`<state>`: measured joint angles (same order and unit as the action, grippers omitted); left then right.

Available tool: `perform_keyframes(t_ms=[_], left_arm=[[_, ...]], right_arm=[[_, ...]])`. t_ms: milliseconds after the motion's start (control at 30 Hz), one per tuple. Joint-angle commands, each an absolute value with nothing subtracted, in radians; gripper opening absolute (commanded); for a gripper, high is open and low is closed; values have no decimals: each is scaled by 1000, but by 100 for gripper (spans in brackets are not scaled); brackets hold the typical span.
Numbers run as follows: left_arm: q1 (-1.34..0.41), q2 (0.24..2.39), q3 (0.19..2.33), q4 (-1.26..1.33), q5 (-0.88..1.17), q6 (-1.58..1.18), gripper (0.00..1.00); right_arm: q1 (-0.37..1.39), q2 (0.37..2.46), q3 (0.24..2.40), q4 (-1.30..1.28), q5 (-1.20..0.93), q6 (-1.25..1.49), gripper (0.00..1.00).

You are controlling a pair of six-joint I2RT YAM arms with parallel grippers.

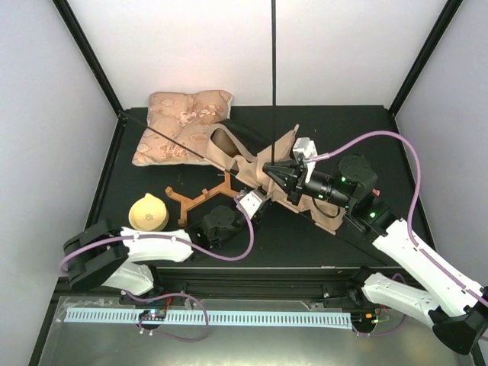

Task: Set up the pet tent

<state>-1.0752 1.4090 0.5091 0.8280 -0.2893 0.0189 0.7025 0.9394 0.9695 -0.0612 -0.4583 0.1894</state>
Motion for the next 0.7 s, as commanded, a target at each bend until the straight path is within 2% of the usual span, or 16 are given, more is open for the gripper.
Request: perform_keyframes(t_ms=[0,133,200,433,667], left_arm=[[-1065,1289,527,639,-373,-222,16],[-1065,1179,470,517,-307,-314,48],[-1065,1137,453,442,-289,-358,59],[-1067,934,404,292,-236,-380,63],[-1014,766,542,24,-157,-410,66]], right_arm=[[699,948,863,-235,-513,243,1],[699,939,810,-198,-503,246,1],[699,933,780,-171,-502,254,1],[699,899,685,-86,-522,265,1],[699,832,569,-10,-531,256,1]])
